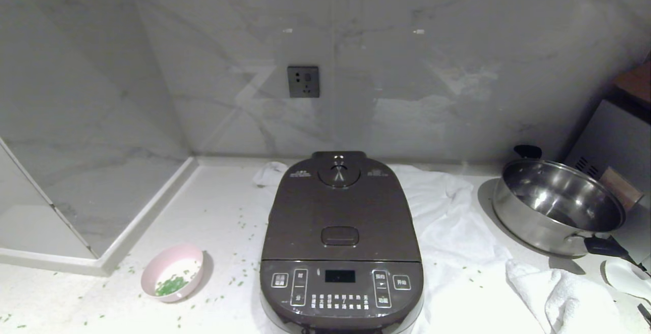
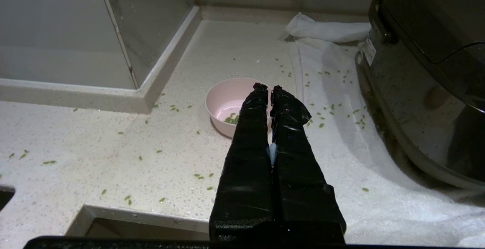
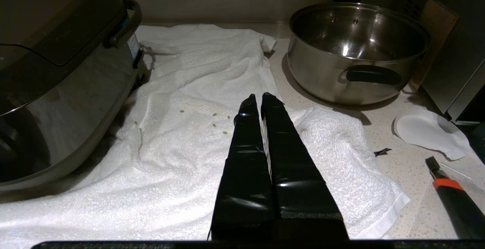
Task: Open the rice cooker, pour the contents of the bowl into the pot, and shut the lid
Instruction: Open the rice cooker
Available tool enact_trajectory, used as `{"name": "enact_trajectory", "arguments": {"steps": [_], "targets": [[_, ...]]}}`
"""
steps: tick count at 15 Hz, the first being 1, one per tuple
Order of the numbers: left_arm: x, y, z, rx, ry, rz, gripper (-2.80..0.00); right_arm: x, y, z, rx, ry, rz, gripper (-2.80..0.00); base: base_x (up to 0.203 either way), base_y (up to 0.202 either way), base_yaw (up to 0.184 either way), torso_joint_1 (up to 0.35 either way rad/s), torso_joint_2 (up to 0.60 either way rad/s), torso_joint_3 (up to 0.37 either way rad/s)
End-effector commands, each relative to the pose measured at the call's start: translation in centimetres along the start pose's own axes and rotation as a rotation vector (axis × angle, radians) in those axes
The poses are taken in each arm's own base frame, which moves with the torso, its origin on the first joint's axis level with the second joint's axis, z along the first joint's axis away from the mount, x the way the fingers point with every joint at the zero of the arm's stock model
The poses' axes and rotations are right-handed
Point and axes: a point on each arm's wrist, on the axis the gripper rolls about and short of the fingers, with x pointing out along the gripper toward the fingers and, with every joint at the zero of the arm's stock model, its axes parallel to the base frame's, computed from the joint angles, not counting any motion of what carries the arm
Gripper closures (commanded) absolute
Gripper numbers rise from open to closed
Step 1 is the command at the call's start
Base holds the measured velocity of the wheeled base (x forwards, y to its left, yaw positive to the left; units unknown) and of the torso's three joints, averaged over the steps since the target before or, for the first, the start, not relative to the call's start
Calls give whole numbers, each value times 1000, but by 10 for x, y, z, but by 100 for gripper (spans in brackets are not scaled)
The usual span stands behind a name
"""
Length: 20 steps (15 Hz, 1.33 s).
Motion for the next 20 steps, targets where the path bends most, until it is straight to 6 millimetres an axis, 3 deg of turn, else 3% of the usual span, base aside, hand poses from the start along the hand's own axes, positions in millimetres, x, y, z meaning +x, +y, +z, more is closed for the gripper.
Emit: {"name": "enact_trajectory", "arguments": {"steps": [1,20], "targets": [[1,0,-4,0,15,1,0,0,0,0,0,1,0,0,0,0,0,0,0,0],[1,0,-4,0,15,0,0,0,0,0,3,1,0,0,0,0,0,0,0,0]]}}
